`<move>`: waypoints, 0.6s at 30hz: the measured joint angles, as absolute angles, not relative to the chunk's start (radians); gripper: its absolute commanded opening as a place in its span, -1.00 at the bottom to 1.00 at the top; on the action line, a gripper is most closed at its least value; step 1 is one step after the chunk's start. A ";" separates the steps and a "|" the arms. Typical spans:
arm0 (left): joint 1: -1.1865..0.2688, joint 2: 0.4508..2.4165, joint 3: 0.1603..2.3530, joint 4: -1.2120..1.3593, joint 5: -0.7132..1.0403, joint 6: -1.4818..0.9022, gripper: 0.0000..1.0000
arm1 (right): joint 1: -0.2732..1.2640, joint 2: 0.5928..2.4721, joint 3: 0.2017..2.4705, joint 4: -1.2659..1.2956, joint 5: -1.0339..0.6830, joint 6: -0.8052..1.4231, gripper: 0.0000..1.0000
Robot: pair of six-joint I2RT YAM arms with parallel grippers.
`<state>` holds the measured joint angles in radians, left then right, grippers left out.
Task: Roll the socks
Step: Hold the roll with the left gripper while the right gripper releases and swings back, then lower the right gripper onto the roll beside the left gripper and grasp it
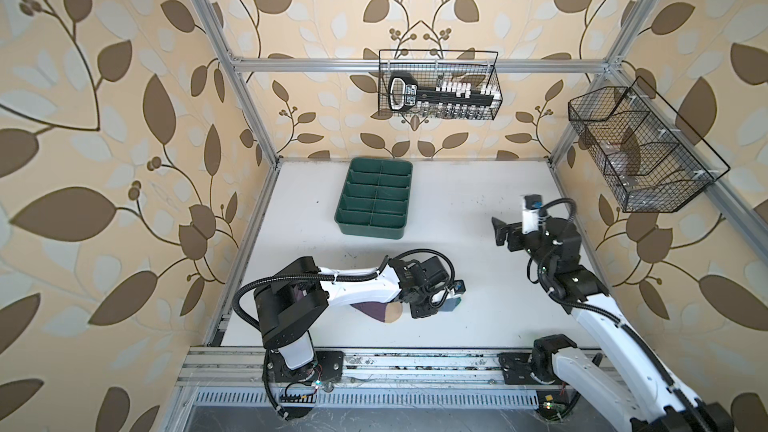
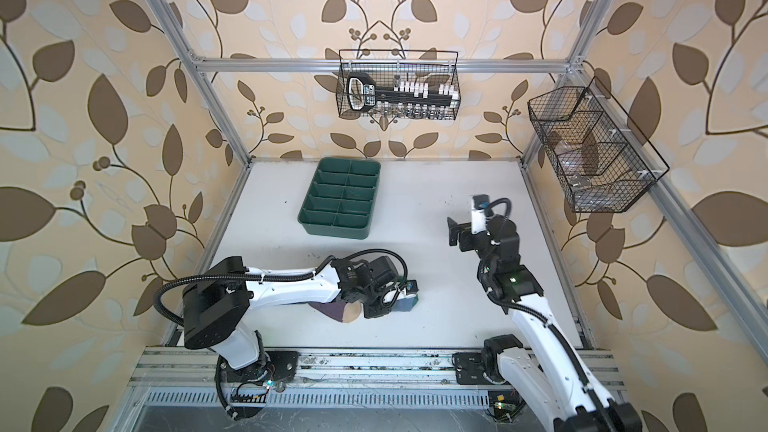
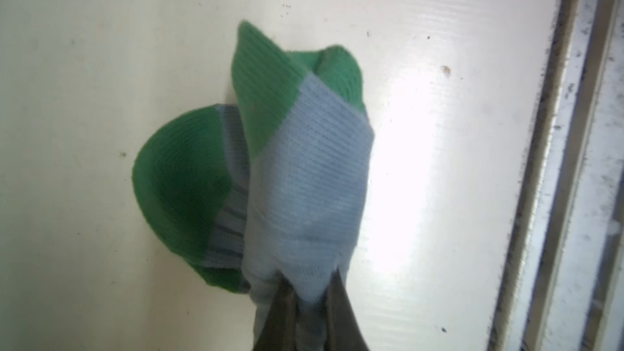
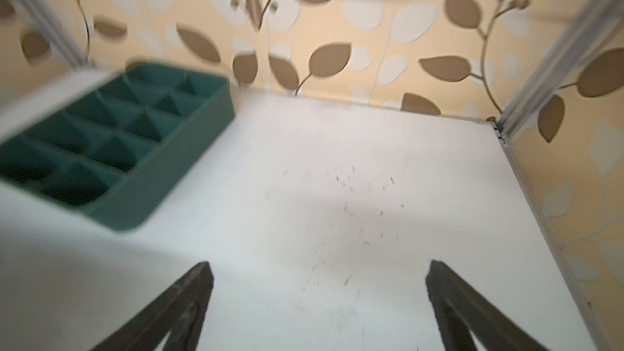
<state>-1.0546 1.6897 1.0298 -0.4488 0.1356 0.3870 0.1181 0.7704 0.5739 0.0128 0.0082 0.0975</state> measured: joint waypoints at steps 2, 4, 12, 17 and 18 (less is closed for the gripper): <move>-1.033 1.725 1.066 -0.486 0.181 0.387 -1.00 | 0.109 0.719 0.540 0.064 -0.035 0.155 0.94; -1.016 1.756 1.102 -0.522 0.223 0.386 -1.00 | 0.109 0.677 0.513 0.092 -0.089 0.184 0.70; -0.920 1.861 1.232 -0.656 0.357 0.358 -1.00 | 0.414 0.598 0.587 -0.057 -0.059 -0.032 0.57; -0.868 1.906 1.287 -0.708 0.408 0.321 -1.00 | 0.936 0.614 0.600 -0.254 0.277 -0.304 0.61; -0.859 1.909 1.290 -0.712 0.416 0.312 -1.00 | 1.039 0.631 0.600 -0.304 0.353 -0.361 0.62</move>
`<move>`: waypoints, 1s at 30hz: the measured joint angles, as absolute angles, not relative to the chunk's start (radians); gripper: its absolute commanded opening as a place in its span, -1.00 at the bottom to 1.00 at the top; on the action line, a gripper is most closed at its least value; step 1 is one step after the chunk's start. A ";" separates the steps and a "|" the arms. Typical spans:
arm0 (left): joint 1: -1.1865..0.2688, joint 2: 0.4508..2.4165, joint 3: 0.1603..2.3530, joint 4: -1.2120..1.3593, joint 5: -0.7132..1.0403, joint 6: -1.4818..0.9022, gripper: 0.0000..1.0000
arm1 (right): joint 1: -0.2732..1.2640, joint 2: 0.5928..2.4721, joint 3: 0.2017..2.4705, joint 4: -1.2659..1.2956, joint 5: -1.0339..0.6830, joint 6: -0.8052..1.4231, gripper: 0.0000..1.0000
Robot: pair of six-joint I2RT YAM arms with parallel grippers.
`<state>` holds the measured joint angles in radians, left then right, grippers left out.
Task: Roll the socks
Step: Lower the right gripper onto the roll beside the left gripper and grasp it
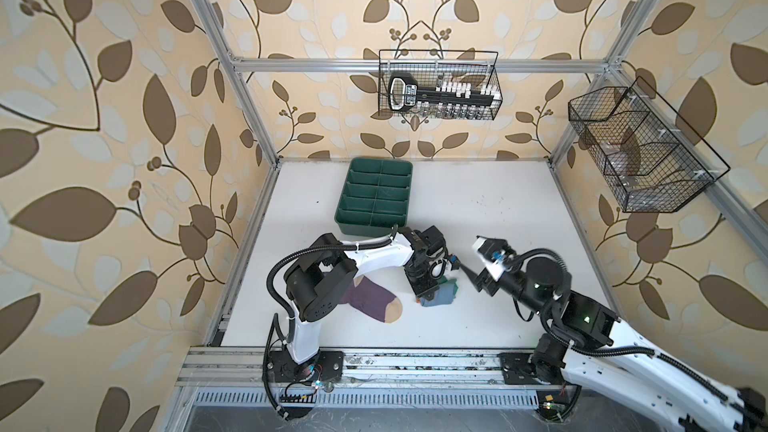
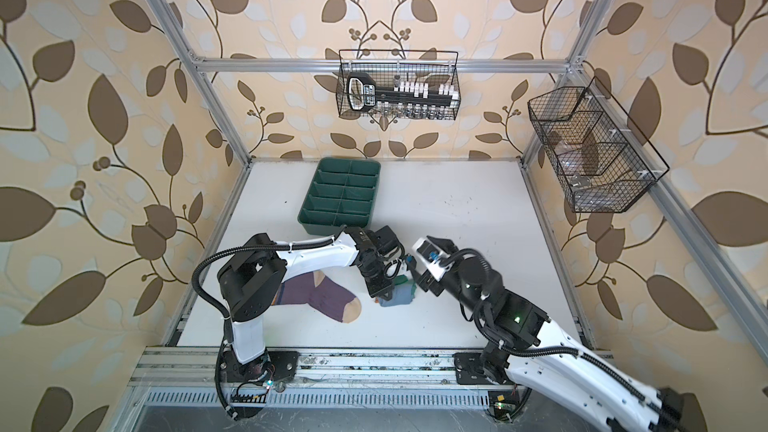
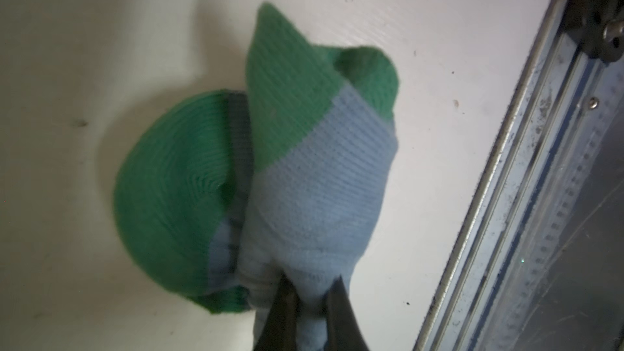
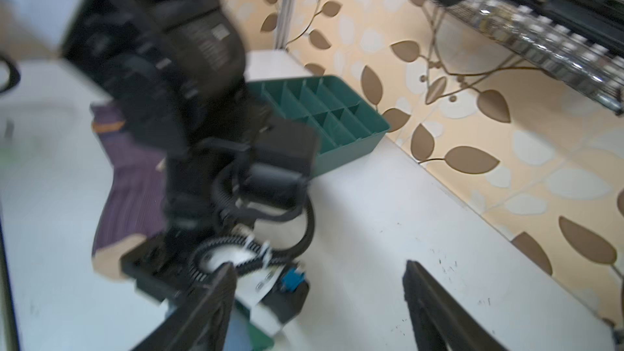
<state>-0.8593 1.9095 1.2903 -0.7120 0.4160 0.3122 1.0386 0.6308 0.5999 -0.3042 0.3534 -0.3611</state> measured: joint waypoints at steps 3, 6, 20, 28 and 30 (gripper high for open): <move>-0.842 1.914 1.296 -0.722 0.425 0.299 -1.00 | 1.271 0.698 0.582 -0.419 0.530 -0.490 0.68; -0.834 1.935 1.321 -0.748 0.440 0.286 -1.00 | 1.367 0.778 0.536 -0.461 0.621 -0.576 0.67; -0.803 1.979 1.365 -0.802 0.503 0.262 -1.00 | 1.204 1.320 0.474 0.002 0.567 -0.771 0.46; -0.791 1.986 1.372 -0.810 0.514 0.257 -1.00 | 1.118 1.491 0.522 0.077 0.525 -0.779 -0.49; -0.786 1.986 1.374 -0.816 0.514 0.256 -0.88 | 1.114 1.510 0.550 0.036 0.515 -0.764 -0.73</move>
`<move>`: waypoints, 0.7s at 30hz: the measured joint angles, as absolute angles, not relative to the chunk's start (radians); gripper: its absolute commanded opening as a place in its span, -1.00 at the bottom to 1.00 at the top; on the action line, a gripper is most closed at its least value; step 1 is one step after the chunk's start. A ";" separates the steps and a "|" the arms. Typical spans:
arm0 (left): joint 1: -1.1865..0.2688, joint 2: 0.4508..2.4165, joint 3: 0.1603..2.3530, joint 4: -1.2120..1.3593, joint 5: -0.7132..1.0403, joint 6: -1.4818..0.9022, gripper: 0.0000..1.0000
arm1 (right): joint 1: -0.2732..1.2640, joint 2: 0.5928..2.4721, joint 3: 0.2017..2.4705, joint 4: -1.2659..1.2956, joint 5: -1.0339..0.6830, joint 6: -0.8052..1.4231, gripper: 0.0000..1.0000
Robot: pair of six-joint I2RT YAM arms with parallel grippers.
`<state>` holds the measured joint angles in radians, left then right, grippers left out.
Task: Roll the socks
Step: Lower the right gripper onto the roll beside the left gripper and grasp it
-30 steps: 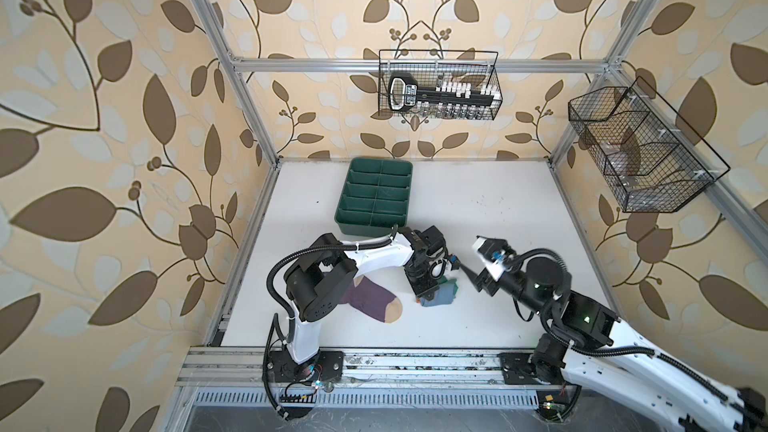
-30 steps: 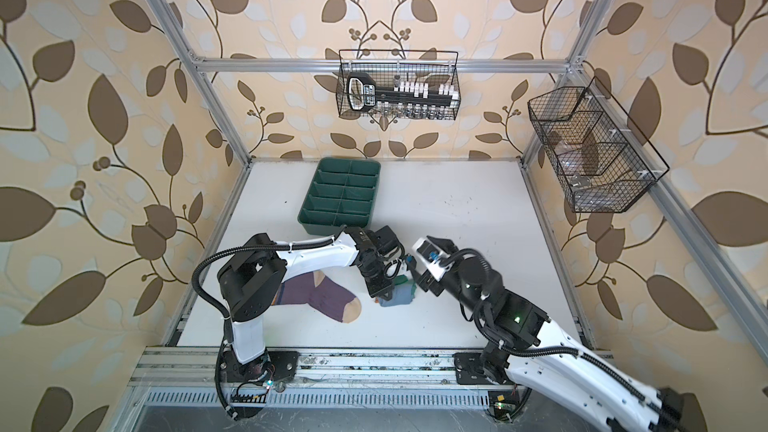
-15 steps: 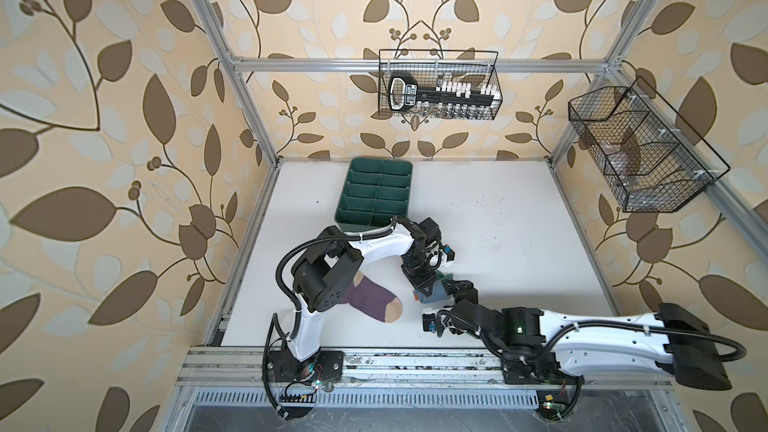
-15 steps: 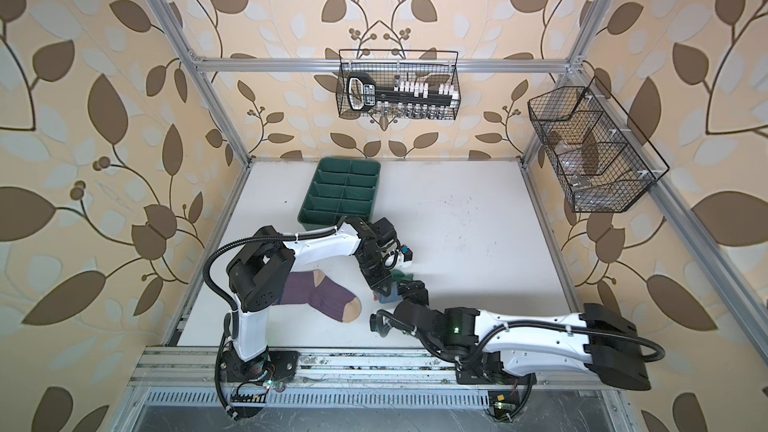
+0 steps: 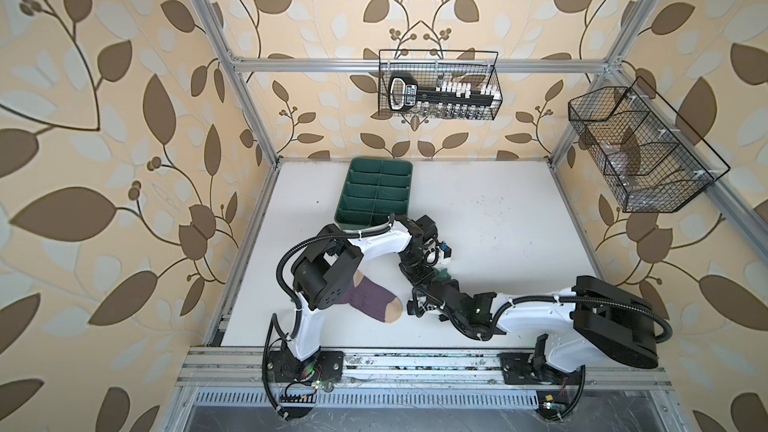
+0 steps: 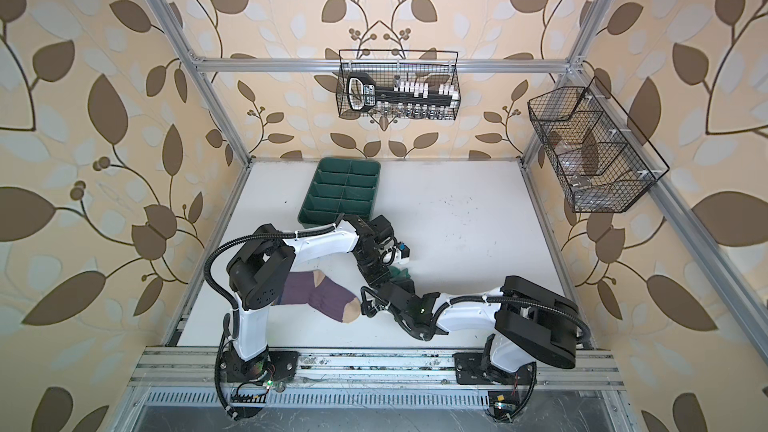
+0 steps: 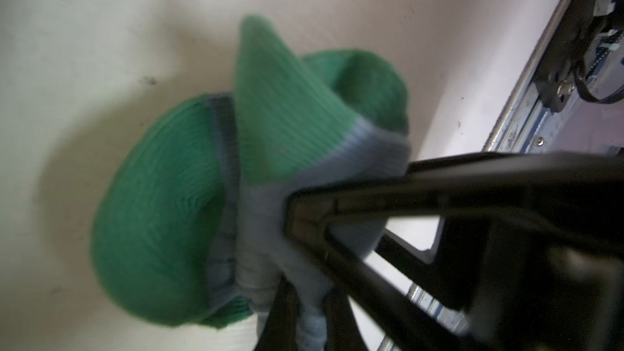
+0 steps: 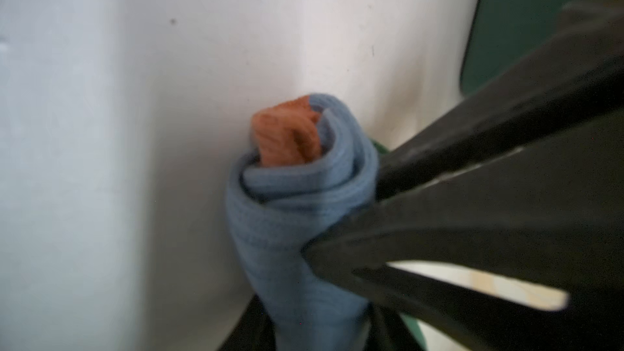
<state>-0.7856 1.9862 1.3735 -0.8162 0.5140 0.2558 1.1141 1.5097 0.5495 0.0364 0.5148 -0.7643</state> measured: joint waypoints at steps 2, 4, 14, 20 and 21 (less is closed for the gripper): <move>-0.785 1.986 1.377 -0.823 0.509 0.253 -0.63 | 1.111 1.514 0.587 -0.033 0.496 -0.739 -0.91; -0.786 1.983 1.379 -0.828 0.501 0.244 -0.46 | 1.107 1.520 0.631 -0.114 0.469 -0.697 -1.00; -0.776 1.738 1.269 -0.742 0.315 0.156 -0.22 | 1.104 1.532 0.759 -0.386 0.286 -0.554 -1.00; -0.733 1.361 1.200 -0.626 0.009 0.178 0.41 | 1.080 1.533 0.807 -0.494 0.181 -0.526 -1.00; -0.724 1.295 1.185 -0.602 -0.044 0.192 0.53 | 1.075 1.533 0.812 -0.506 0.166 -0.524 -1.00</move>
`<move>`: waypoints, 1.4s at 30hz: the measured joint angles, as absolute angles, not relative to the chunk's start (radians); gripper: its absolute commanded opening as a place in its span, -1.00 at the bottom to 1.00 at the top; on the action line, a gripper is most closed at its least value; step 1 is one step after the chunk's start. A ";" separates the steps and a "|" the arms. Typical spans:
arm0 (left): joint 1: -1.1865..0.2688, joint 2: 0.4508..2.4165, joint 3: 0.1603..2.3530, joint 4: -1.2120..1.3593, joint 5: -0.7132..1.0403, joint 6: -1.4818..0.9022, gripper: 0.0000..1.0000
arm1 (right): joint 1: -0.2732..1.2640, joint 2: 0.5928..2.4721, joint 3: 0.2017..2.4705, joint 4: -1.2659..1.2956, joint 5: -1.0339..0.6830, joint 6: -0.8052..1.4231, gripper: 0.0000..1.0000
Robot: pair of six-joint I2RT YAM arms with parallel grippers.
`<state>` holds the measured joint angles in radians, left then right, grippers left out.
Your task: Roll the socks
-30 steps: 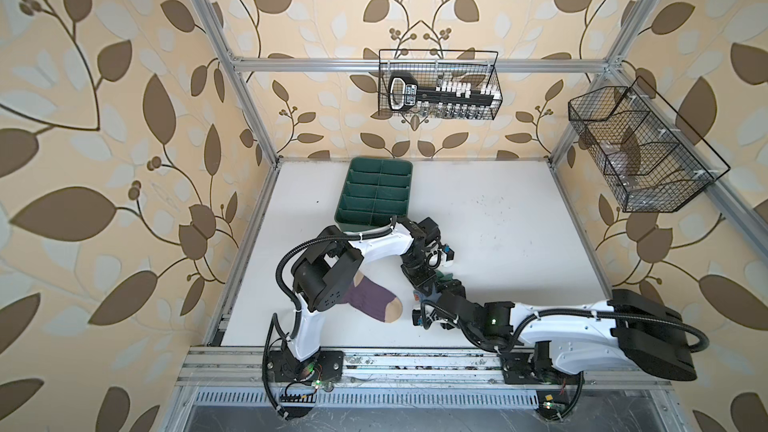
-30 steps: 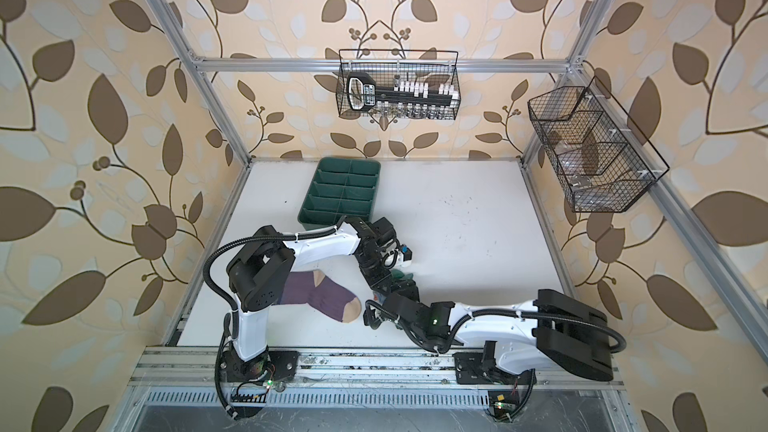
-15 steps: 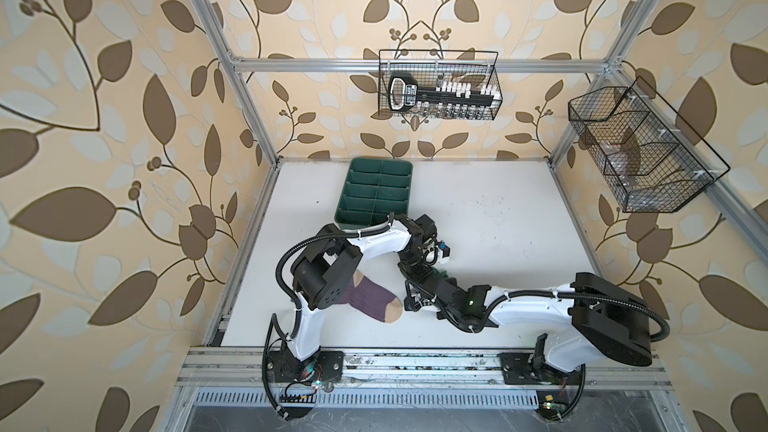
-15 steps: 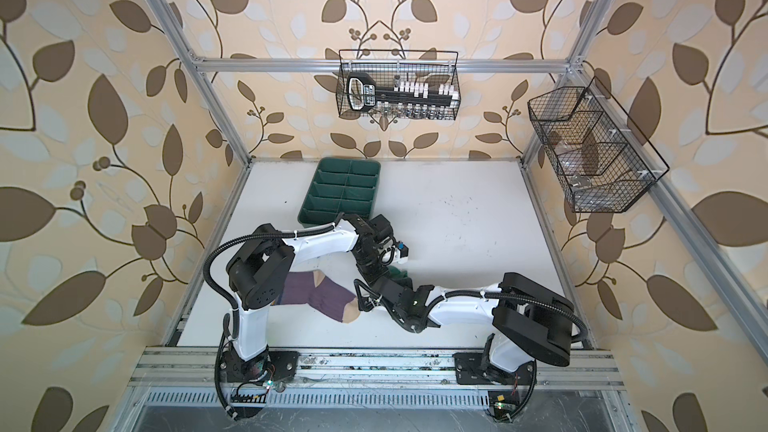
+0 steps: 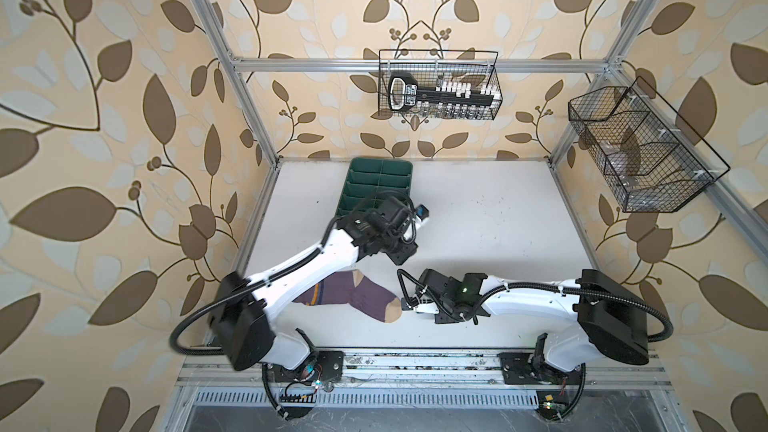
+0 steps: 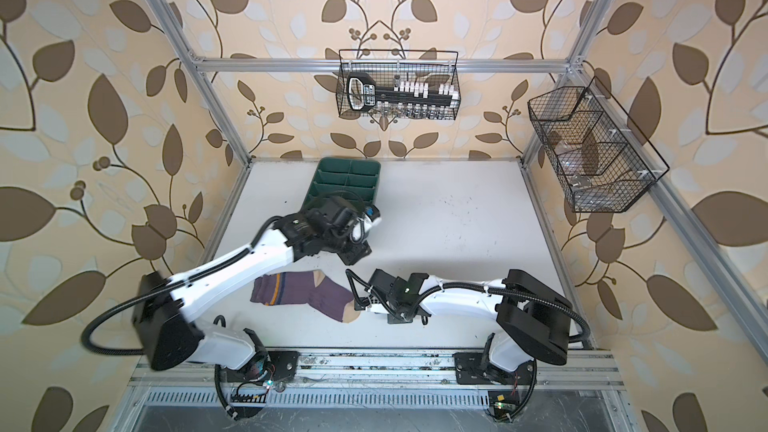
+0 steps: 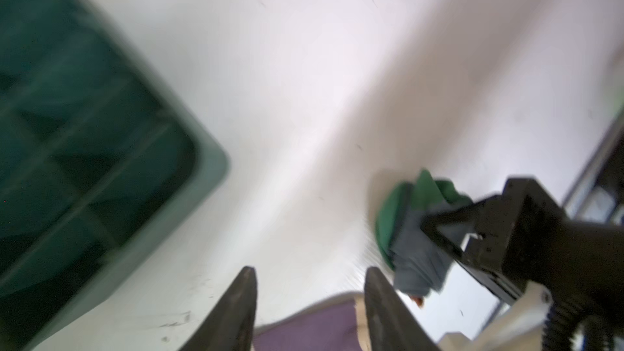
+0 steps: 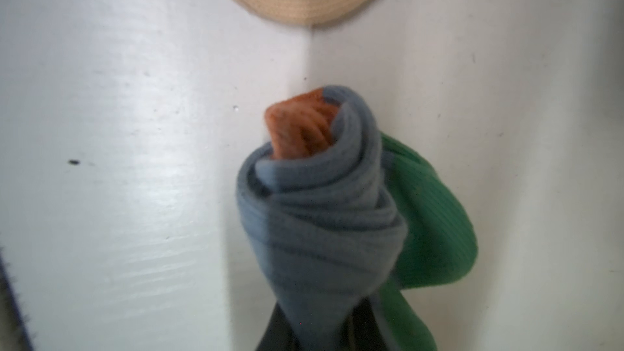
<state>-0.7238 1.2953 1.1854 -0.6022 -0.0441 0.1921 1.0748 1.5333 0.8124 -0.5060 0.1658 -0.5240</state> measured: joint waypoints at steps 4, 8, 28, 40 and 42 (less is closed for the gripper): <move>-0.694 1.005 1.087 -0.466 -0.277 0.250 0.98 | 1.048 1.536 0.833 -0.560 0.092 -0.524 -1.00; -0.693 0.817 1.053 -0.444 -0.364 0.282 0.98 | 1.014 1.590 0.900 -0.639 0.024 -0.525 -1.00; -0.928 0.835 0.818 -0.560 -0.108 0.550 0.87 | 0.765 1.798 1.092 -0.838 -0.353 -0.569 -0.90; -1.266 1.250 0.541 -0.078 -0.396 0.713 0.72 | 0.693 1.862 1.127 -0.886 -0.478 -0.604 -0.80; -1.266 1.322 0.547 -0.018 -0.406 0.712 0.67 | 0.685 1.869 1.130 -0.890 -0.492 -0.609 -0.80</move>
